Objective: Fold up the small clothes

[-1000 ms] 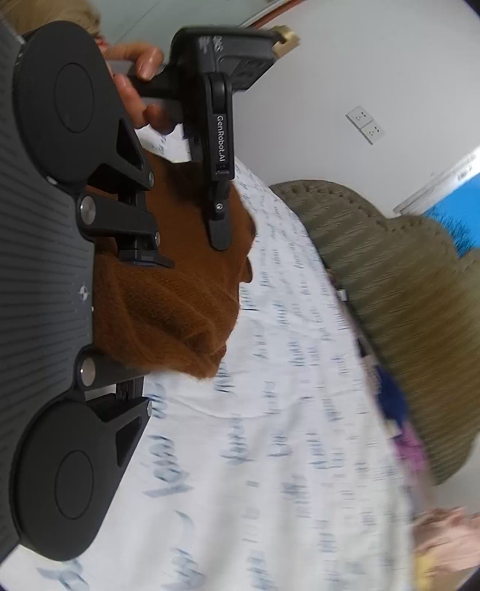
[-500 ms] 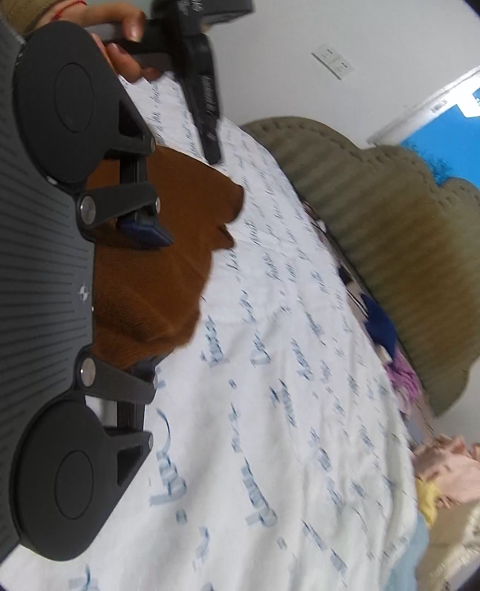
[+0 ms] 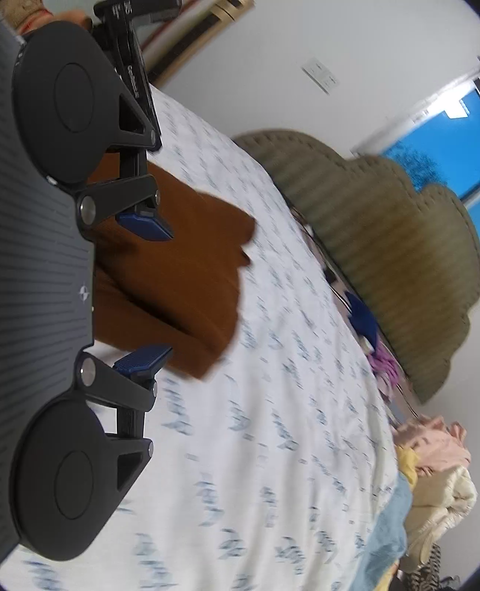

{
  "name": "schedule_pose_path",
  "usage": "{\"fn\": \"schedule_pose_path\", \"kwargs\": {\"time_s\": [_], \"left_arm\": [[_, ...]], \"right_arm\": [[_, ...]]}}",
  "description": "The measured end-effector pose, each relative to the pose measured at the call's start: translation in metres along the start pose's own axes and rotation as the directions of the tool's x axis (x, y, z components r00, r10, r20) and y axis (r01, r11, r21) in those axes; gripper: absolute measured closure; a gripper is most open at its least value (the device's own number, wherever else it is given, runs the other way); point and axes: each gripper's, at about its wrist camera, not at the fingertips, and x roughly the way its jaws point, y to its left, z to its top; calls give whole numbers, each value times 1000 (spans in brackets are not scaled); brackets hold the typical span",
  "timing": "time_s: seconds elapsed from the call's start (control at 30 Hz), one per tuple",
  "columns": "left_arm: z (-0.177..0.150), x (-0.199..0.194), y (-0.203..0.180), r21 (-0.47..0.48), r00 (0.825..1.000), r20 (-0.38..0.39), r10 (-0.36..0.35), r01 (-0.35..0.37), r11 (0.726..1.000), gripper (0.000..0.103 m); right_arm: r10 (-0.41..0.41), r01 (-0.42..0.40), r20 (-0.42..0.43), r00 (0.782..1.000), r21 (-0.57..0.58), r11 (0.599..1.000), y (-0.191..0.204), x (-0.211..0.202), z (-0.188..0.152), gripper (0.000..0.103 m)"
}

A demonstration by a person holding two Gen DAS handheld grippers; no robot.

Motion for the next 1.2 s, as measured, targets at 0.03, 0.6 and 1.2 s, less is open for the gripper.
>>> {"fn": "schedule_pose_path", "kwargs": {"time_s": [0.03, 0.6, 1.2], "left_arm": [[-6, -5, -3, 16, 1000, -6, -8, 8, 1000, 46], [-39, -17, 2, -183, 954, -114, -279, 256, 949, 93], [-71, -59, -57, -42, 996, -80, 45, -49, 998, 75]], "right_arm": [[24, -24, -18, 1000, 0, 1000, 4, -5, -7, 40], [163, -137, -103, 981, 226, 964, 7, 4, -70, 83], [-130, 129, -15, 991, -59, 990, 29, -21, -97, 52]]}}
